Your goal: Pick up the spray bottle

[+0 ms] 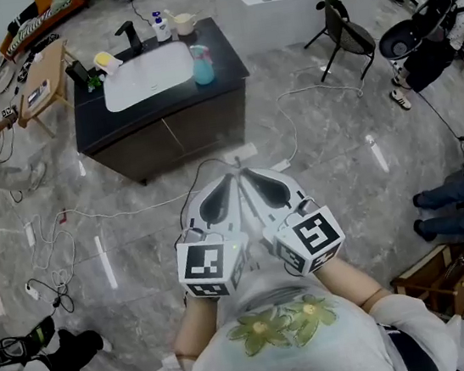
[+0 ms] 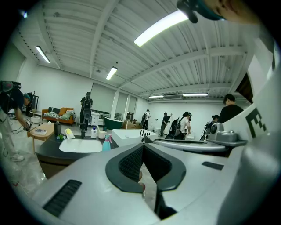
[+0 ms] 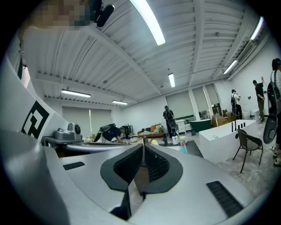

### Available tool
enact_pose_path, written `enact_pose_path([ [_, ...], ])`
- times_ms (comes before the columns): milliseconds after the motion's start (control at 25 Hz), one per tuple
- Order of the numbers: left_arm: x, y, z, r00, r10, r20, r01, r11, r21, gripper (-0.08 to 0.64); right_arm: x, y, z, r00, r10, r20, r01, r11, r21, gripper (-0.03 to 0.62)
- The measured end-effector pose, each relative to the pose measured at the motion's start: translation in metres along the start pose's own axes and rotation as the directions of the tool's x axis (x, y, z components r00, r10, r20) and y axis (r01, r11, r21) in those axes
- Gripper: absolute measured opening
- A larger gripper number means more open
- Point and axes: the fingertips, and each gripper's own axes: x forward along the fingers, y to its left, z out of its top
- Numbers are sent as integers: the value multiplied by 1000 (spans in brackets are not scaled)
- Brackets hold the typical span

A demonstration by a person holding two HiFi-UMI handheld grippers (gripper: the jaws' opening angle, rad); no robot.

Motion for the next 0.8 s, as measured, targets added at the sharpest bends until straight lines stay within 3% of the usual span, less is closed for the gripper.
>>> enact_pose_path([
  [360,20,24,-5,999,32,-19,-32,999,1,9,26,-7,-8,1000,15,-18,-15,1000,-7,31],
  [800,75,77,20,1000,-6,-10,6,1000,-17,9,96,-37,8,999,-27,-32,26,999,-27,31],
])
